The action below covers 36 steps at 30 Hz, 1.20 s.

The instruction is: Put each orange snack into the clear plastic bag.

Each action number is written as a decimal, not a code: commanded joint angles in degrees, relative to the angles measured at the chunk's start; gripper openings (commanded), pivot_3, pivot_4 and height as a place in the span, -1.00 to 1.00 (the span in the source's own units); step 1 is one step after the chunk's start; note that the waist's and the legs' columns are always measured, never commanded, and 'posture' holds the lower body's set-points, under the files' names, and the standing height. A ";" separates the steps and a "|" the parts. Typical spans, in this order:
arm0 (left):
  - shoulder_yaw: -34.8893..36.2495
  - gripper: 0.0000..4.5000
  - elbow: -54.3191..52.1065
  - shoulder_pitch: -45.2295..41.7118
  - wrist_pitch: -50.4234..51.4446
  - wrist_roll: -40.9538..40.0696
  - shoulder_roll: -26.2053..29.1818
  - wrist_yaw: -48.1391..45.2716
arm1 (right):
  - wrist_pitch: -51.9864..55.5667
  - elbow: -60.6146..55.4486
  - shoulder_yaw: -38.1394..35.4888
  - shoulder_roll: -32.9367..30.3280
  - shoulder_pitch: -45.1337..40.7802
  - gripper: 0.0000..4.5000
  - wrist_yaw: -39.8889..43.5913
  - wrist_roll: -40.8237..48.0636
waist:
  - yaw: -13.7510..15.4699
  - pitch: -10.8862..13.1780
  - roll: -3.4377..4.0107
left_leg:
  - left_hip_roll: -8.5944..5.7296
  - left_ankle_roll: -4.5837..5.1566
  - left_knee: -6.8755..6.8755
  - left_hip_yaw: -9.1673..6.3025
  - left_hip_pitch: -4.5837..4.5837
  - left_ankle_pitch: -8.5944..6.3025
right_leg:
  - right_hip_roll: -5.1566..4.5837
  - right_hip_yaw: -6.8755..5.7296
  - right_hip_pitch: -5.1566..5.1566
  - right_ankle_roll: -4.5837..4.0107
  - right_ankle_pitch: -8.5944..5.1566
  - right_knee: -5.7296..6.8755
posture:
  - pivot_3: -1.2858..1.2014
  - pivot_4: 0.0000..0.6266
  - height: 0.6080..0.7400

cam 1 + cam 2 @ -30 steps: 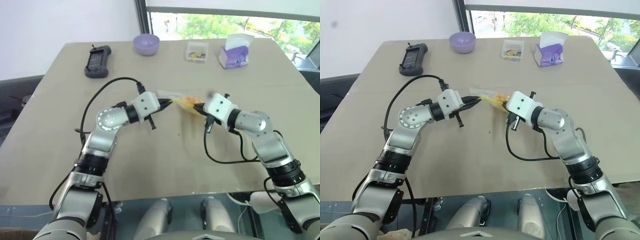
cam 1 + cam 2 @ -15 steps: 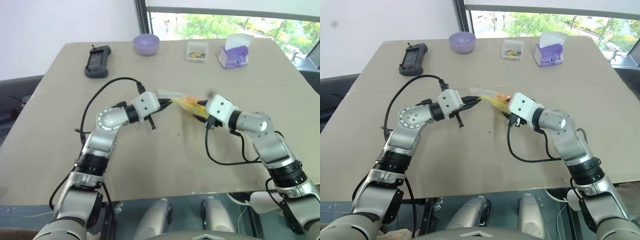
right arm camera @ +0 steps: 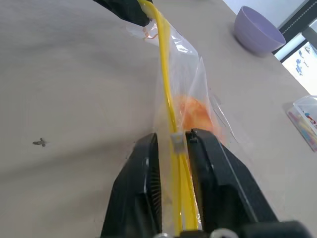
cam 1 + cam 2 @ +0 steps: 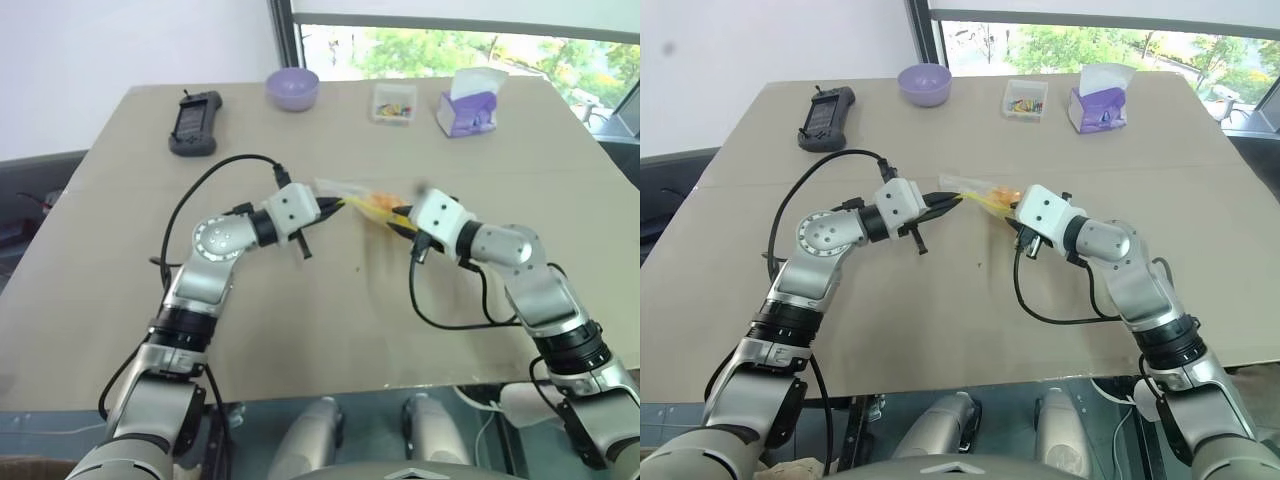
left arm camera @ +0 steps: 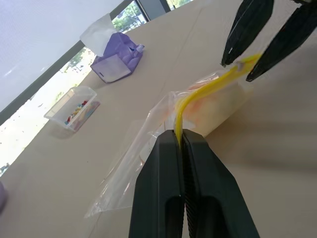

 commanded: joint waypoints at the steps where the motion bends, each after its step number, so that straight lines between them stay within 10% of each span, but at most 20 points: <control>1: 0.58 -1.00 -3.26 -0.12 -0.11 0.04 0.41 0.77 | -0.95 -0.88 0.07 0.22 -0.74 -0.52 -0.52 -0.26 | 0.00 0.00 0.00 | 0.00 0.00 0.00 0.00 0.00 0.00 | 0.00 0.00 0.00 0.00 0.00 0.00 | 0.03 -0.52 1.00; 5: 0.61 -1.00 -3.54 -0.05 0.05 0.04 0.43 0.86 | -1.16 -0.65 0.12 0.26 -0.72 -0.52 -0.53 -0.42 | -0.01 0.00 0.00 | 0.00 0.00 0.00 0.00 0.00 0.00 | 0.00 0.00 0.00 0.00 0.00 0.00 | 0.03 -0.52 1.00; 9: 0.60 -1.00 -3.90 0.16 0.17 0.04 0.50 0.93 | -1.27 -0.70 0.02 0.31 -0.54 -0.99 -0.59 -0.46 | 0.00 0.00 0.00 | 0.00 0.00 0.00 0.00 0.00 0.00 | 0.00 0.00 0.00 0.00 0.00 0.00 | 0.03 -0.52 1.00; 36: 2.16 -1.00 0.20 -1.38 -1.91 0.44 2.15 1.80 | -1.50 1.36 -4.05 -10.21 4.32 -0.99 -2.72 -4.27 | 0.05 0.00 0.00 | 0.00 0.00 0.00 0.03 0.00 0.00 | 0.00 0.01 0.00 0.00 0.00 0.00 | 0.03 -0.52 1.00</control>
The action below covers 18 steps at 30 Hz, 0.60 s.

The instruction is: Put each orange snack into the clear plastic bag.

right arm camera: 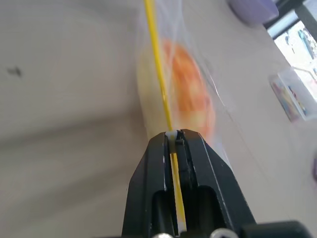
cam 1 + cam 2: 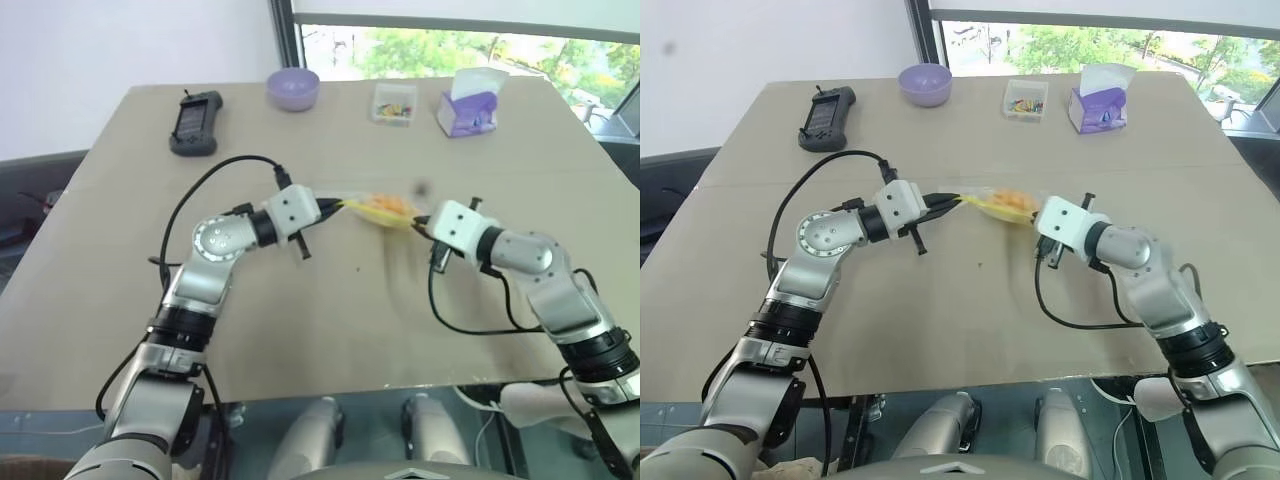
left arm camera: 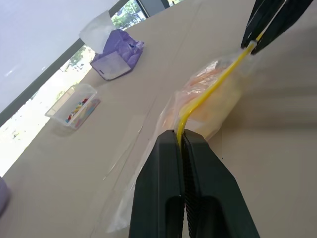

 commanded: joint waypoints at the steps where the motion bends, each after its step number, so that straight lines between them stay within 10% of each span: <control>1: 2.61 -1.00 -0.33 -1.30 -0.93 -0.32 1.50 1.36 | 0.93 1.41 -3.38 -2.45 0.99 -0.99 -1.41 -1.39 | -0.01 0.00 0.00 | 0.00 0.00 0.00 0.00 0.00 0.00 | 0.00 0.00 0.00 0.00 0.00 0.00 | 0.03 -0.52 1.00; 18: 6.32 -1.00 -0.95 -4.03 4.02 -5.18 -0.29 3.61 | 1.25 -0.96 -10.69 -7.35 -1.15 -0.99 0.55 5.23 | 0.07 0.01 -0.01 | 0.00 0.00 0.00 0.00 -0.01 0.00 | -0.01 0.00 0.00 0.00 0.00 0.00 | 0.03 -0.52 1.00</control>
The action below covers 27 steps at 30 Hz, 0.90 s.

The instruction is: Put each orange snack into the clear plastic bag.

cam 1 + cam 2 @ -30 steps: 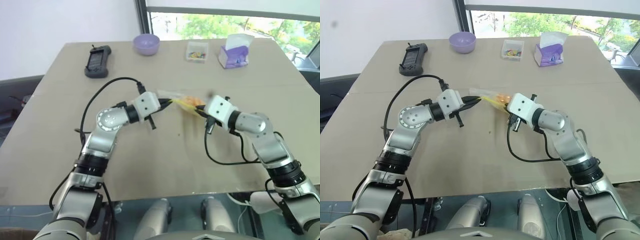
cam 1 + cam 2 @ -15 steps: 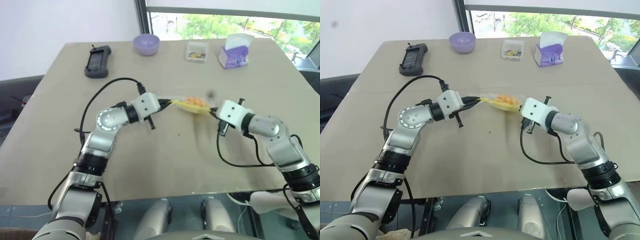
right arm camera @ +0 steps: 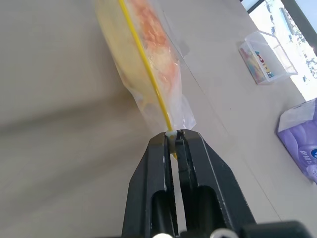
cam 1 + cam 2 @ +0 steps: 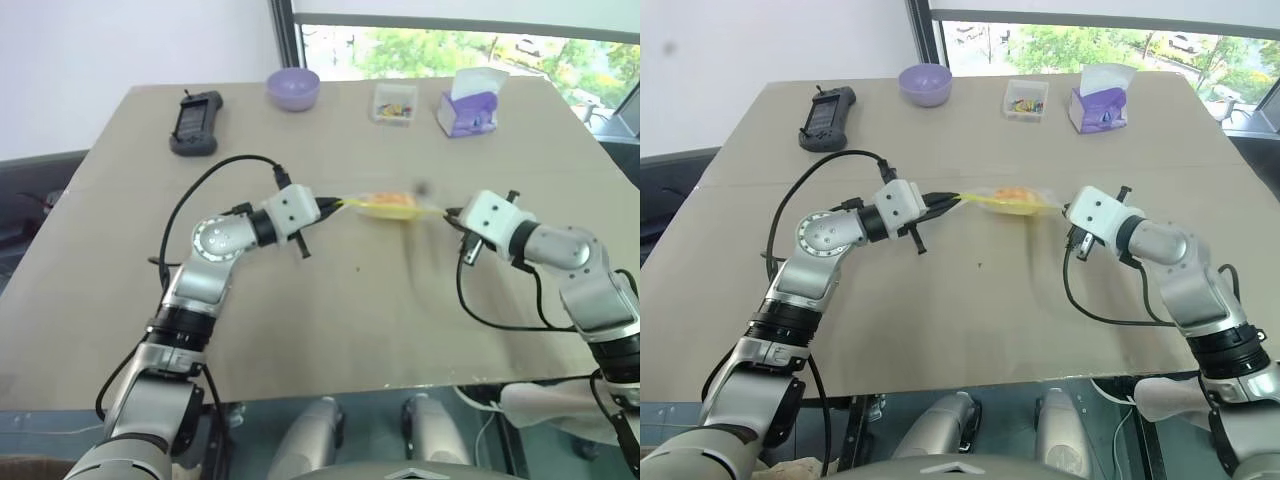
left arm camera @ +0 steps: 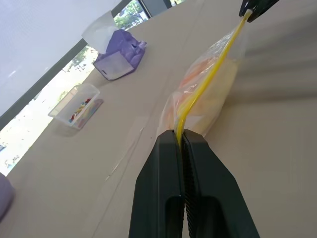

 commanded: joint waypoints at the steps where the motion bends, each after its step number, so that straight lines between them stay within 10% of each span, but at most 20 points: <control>1: 6.23 -1.00 -1.02 -5.01 4.38 -4.80 0.07 3.10 | 1.25 -1.54 -6.02 -2.69 -3.88 -0.99 0.33 1.64 | 0.02 0.04 0.00 | 0.00 0.00 0.01 -0.02 -0.02 0.00 | 0.00 -0.01 -0.01 0.00 0.00 0.00 | 0.03 -0.52 1.00; 8: 9.81 -1.00 -2.13 -11.29 17.19 -14.39 -1.57 2.46 | 1.15 0.34 -6.71 -6.08 -11.59 -0.99 4.01 4.46 | -0.08 0.04 0.00 | -0.01 0.00 0.17 -0.09 -0.38 0.00 | -0.01 -0.09 -0.25 0.08 0.05 -0.05 | 0.03 -0.52 1.00; 16: 3.81 -1.00 14.57 -19.62 0.69 -3.72 -5.91 5.26 | -11.49 18.37 -1.74 -3.51 -19.73 -0.99 -3.94 -3.83 | -0.06 0.04 -0.01 | -0.10 0.00 0.25 -0.09 -0.48 0.01 | -0.03 -0.13 -0.28 0.11 0.10 -0.05 | 0.03 -0.52 1.00; 27: -4.05 -0.86 -1.98 6.52 0.41 0.00 -1.55 -2.01 | -4.22 -1.86 0.74 -1.80 6.10 -1.00 3.07 0.82 | -1.54 0.02 0.07 | -0.17 0.10 0.09 0.08 -0.84 -0.05 | -0.23 -0.04 -0.87 0.12 0.10 -0.09 | 0.03 -0.52 1.00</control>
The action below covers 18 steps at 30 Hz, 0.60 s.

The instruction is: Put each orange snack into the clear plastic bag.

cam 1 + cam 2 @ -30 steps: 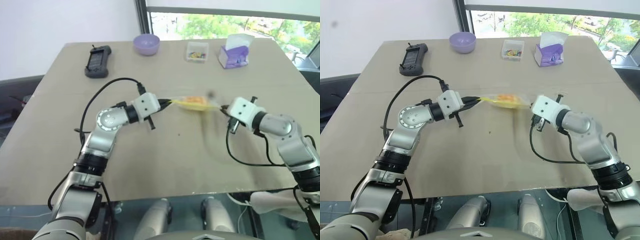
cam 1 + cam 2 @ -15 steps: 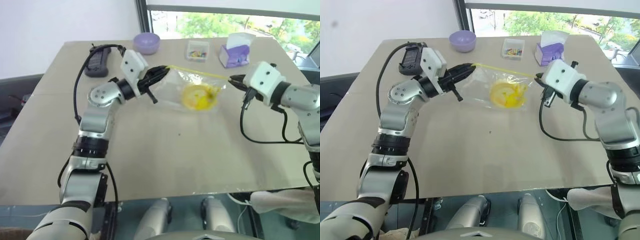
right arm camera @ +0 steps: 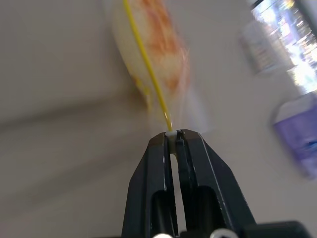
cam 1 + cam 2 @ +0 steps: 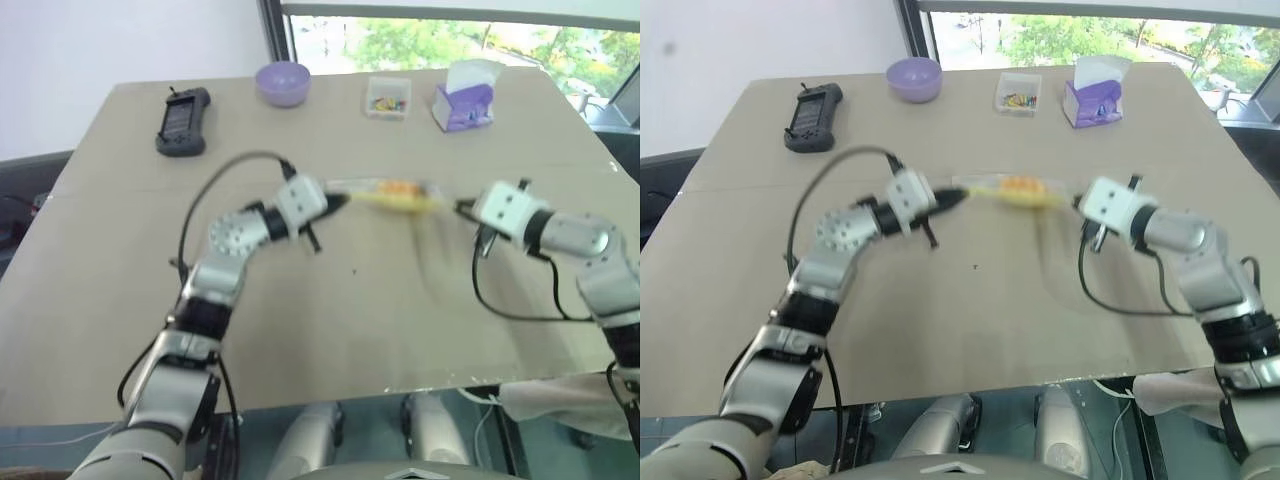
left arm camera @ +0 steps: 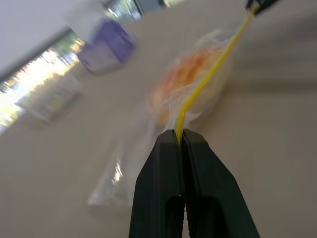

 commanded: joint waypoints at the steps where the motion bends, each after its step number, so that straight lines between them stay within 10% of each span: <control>1: 0.83 -0.70 -9.20 3.06 3.56 -2.28 1.84 -2.25 | 2.96 -6.17 -0.78 0.62 2.49 -0.85 0.81 1.08 | 0.15 0.03 0.03 | 0.00 0.00 0.07 -0.01 0.01 0.00 | 0.02 0.00 0.00 -0.01 0.02 0.10 | 0.03 -0.52 1.00; 11: 9.85 1.00 -24.45 11.63 22.53 -15.98 9.85 -7.70 | 7.59 -9.75 -12.54 -1.21 10.39 0.95 4.90 12.88 | 0.82 0.04 0.05 | 0.08 0.18 0.11 0.01 1.16 -0.10 | 0.12 0.08 1.00 -0.05 0.13 0.46 | 0.03 -0.52 1.00; 18: 22.77 1.00 -34.37 20.72 36.70 -28.38 16.51 -7.00 | 8.65 -10.78 -28.27 -3.81 20.63 0.98 9.18 24.05 | 1.45 0.07 0.09 | 0.14 0.04 0.02 0.04 1.09 -0.03 | 0.14 0.08 1.01 -0.06 0.13 0.09 | 0.03 -0.52 1.00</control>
